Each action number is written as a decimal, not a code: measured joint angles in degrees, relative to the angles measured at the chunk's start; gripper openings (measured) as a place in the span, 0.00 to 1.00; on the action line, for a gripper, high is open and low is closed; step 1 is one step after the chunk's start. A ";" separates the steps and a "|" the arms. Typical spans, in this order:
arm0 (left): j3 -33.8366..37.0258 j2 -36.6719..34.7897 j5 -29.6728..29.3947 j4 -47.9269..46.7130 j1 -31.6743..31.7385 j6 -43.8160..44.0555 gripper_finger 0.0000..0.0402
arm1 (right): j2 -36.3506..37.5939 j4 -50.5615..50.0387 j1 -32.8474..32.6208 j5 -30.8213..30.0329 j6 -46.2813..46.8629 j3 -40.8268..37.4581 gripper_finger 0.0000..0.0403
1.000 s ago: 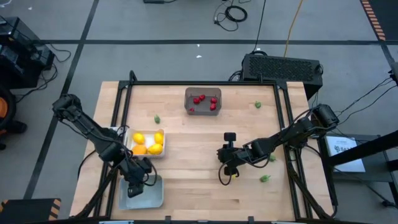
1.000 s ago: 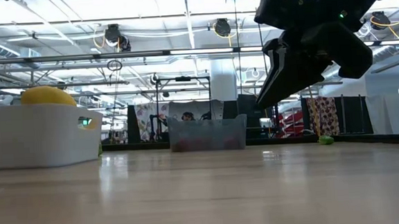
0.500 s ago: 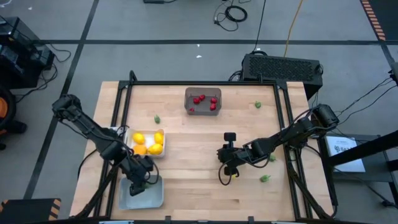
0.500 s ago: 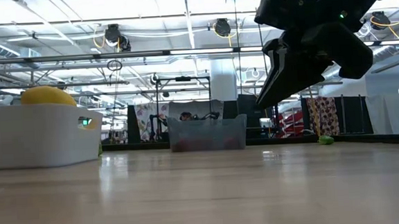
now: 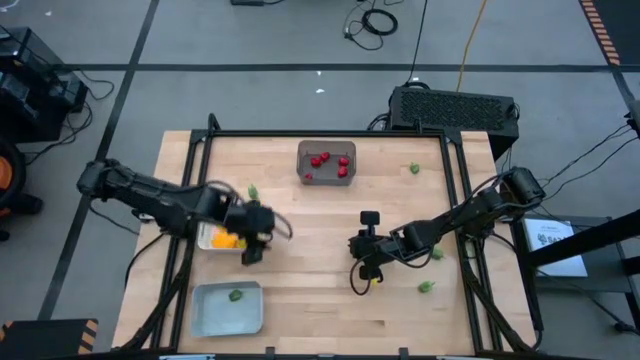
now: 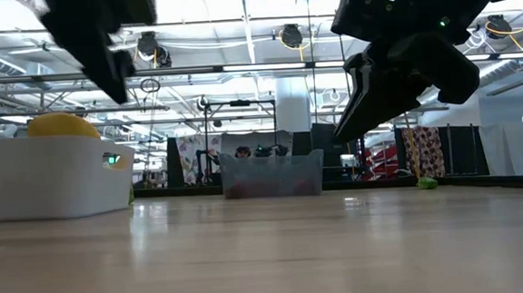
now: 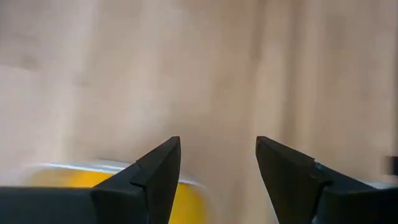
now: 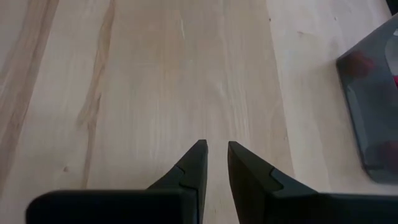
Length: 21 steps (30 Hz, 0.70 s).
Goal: Sort produce into baskets
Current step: Put the green chili pepper into the gray bin
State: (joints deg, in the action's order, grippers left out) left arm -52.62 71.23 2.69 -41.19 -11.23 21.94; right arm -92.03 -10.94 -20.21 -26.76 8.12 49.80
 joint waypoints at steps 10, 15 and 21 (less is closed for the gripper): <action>0.00 0.00 -0.92 -1.53 21.58 -24.80 0.54 | 0.00 -1.38 0.90 0.00 -0.41 0.00 0.13; 1.24 -0.01 -4.78 -5.32 30.63 -32.71 0.54 | 0.00 -0.38 2.42 -0.08 0.19 -2.33 0.13; 5.82 0.44 -4.71 -5.44 37.01 -43.35 0.54 | -0.07 3.02 4.33 0.02 1.04 -5.48 0.13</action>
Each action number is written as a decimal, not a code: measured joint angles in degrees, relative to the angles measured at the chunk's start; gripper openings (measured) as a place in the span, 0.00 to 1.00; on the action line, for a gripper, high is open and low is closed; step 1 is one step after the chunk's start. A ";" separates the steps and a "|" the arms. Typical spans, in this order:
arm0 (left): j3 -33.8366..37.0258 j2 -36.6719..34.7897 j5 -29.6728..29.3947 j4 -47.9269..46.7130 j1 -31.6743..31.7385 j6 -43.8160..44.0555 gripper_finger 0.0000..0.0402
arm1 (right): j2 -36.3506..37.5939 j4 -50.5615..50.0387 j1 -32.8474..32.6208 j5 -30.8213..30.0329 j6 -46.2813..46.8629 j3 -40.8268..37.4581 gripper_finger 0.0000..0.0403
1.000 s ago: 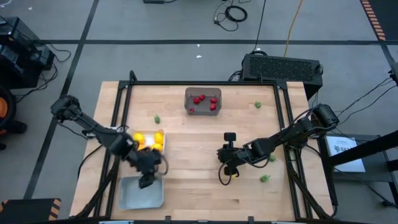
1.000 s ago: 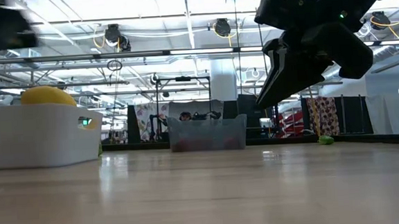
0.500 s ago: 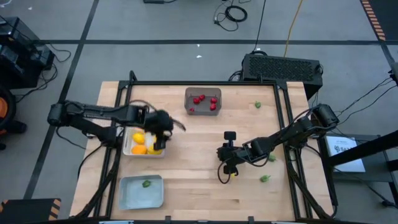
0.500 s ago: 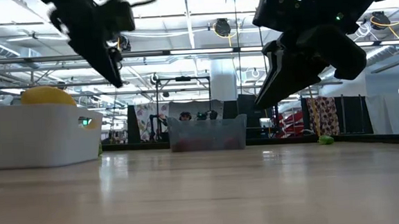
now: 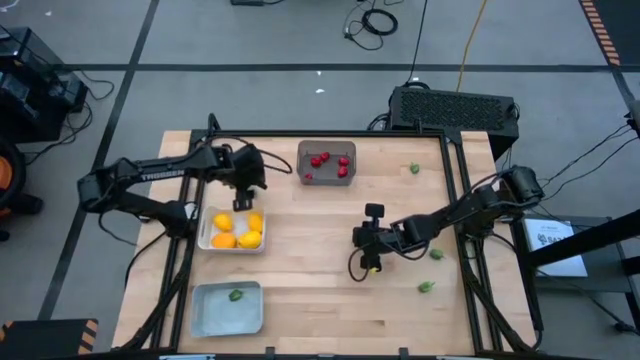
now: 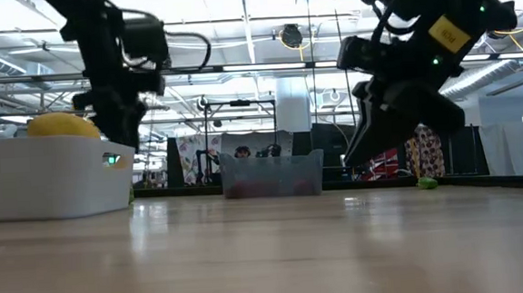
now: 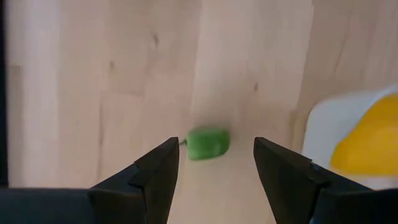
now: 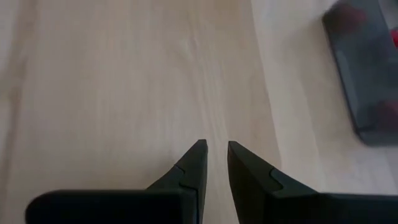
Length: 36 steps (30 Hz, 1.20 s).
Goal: Sort produce into baskets
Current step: Put the green chili pepper into the gray bin
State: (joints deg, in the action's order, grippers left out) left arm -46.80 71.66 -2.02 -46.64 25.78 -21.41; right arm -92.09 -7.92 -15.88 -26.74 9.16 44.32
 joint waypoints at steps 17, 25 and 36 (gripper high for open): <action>2.29 8.44 0.49 4.20 3.82 -14.77 0.54 | 0.02 1.27 4.71 -0.01 -0.68 -3.67 0.13; 2.29 12.18 -0.17 4.25 3.84 -22.17 0.54 | 0.02 8.96 6.89 0.04 -1.18 -8.25 0.13; 2.29 17.37 -3.67 7.72 3.87 -27.54 0.54 | 0.04 9.92 7.30 0.20 -1.52 -8.40 0.13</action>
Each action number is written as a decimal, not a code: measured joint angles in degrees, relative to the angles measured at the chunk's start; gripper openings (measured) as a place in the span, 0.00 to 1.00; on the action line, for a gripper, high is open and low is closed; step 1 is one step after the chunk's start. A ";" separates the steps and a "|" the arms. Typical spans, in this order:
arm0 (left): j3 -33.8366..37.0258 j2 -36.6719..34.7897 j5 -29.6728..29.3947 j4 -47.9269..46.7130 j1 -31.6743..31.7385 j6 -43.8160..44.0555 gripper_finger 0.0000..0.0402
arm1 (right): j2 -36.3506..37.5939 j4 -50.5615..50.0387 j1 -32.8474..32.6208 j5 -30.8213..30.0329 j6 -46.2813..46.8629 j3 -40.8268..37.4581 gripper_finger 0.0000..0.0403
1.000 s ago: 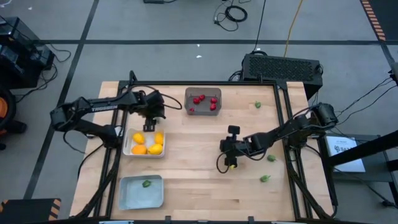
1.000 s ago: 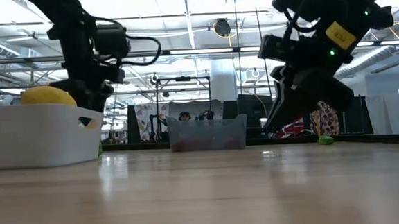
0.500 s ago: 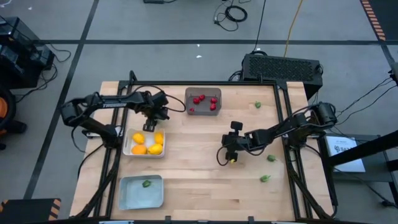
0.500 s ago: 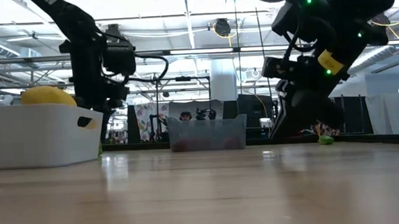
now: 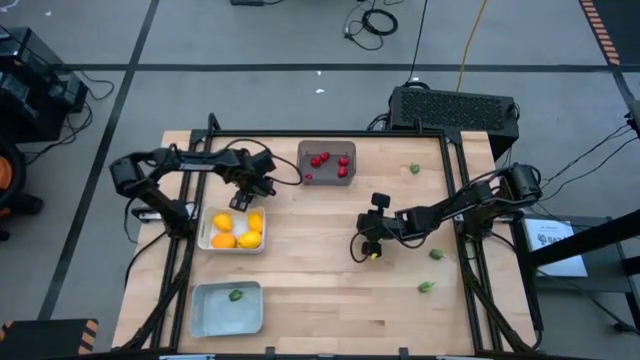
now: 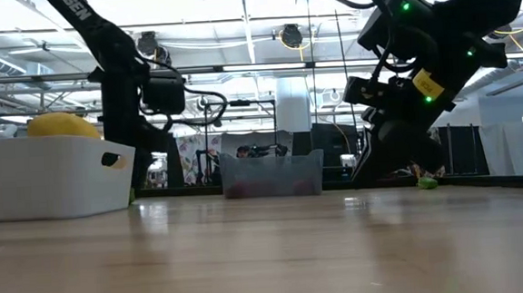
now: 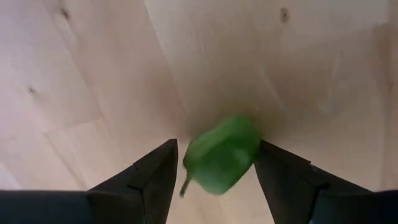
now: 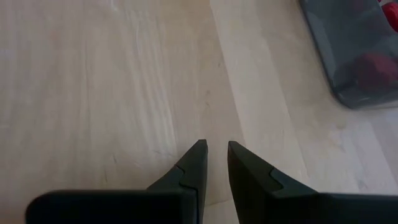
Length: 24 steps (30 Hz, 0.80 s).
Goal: Sort produce into baskets
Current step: Put the green chili pepper into the gray bin
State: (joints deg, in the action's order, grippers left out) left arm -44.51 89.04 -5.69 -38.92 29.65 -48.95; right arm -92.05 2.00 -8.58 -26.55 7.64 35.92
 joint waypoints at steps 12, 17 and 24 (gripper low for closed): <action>-0.99 2.00 -0.46 -0.55 -0.04 0.41 0.52 | 0.00 0.21 -0.02 0.04 0.00 0.00 0.13; -1.84 2.20 -0.44 -1.54 -0.04 1.92 0.40 | 0.00 0.77 -0.02 0.11 0.00 0.00 0.13; -5.59 1.61 -1.01 -4.34 -0.15 11.54 0.29 | 0.00 3.44 -0.02 3.16 -0.82 0.00 0.13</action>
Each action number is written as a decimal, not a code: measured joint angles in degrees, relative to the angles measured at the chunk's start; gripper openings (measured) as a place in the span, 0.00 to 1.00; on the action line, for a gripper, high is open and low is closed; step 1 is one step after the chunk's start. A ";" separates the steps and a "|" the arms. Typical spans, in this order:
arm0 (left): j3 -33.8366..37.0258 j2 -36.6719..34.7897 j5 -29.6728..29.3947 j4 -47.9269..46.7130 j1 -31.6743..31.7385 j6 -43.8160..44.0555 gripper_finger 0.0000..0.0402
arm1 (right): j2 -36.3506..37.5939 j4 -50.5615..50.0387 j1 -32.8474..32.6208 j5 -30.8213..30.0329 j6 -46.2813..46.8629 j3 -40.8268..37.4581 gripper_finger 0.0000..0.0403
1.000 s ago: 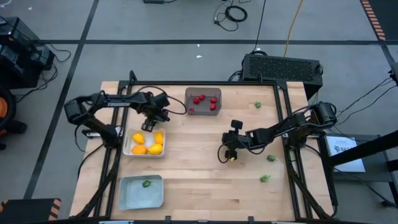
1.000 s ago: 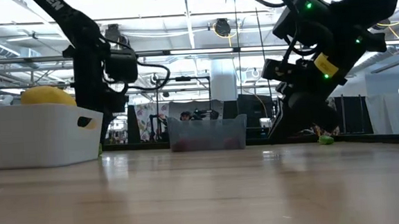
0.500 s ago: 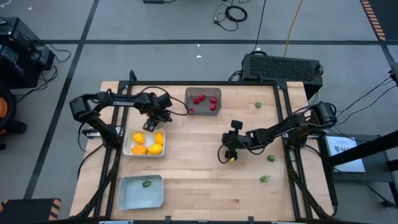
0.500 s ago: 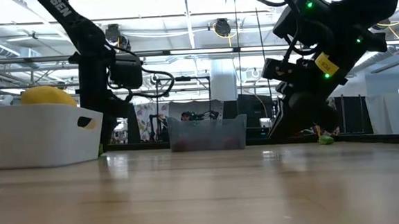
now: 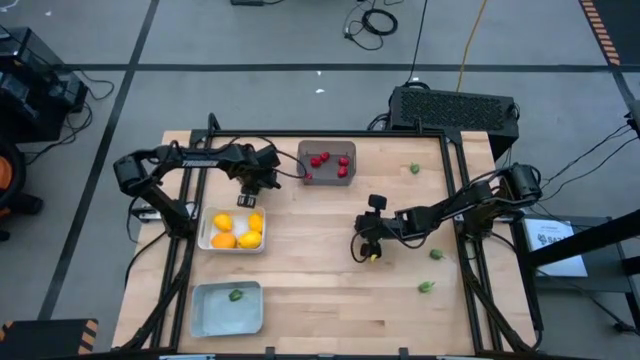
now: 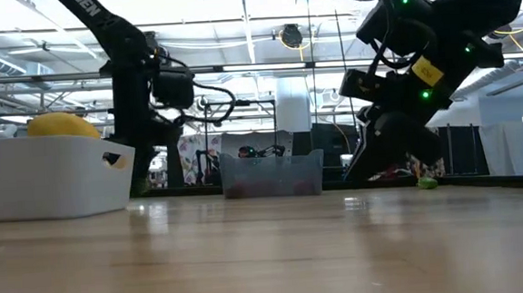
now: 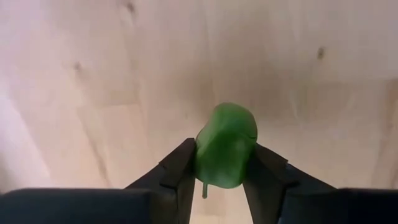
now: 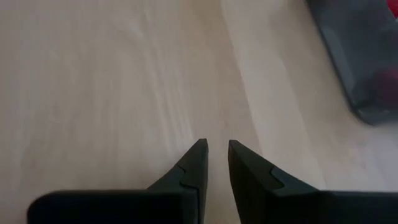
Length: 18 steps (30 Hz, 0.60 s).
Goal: Sort produce into baskets
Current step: Put the green chili pepper into the gray bin
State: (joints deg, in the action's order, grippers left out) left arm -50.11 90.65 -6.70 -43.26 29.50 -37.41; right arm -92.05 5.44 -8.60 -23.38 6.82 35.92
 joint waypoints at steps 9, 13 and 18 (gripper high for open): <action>-7.23 -4.81 13.47 -15.28 -0.95 19.01 0.29 | 0.02 1.61 -0.40 2.72 -0.09 0.56 0.13; -7.59 -9.01 19.65 -18.71 -4.90 26.68 0.29 | 0.02 1.72 -0.59 6.38 -0.22 2.90 0.13; -7.63 -15.36 20.24 -19.96 -13.96 35.99 0.29 | 0.02 1.70 -0.57 11.24 -0.23 5.74 0.13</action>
State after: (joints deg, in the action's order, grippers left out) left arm -57.74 75.29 13.54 -63.23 15.53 -1.42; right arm -92.03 7.14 -9.17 -12.14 6.59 41.66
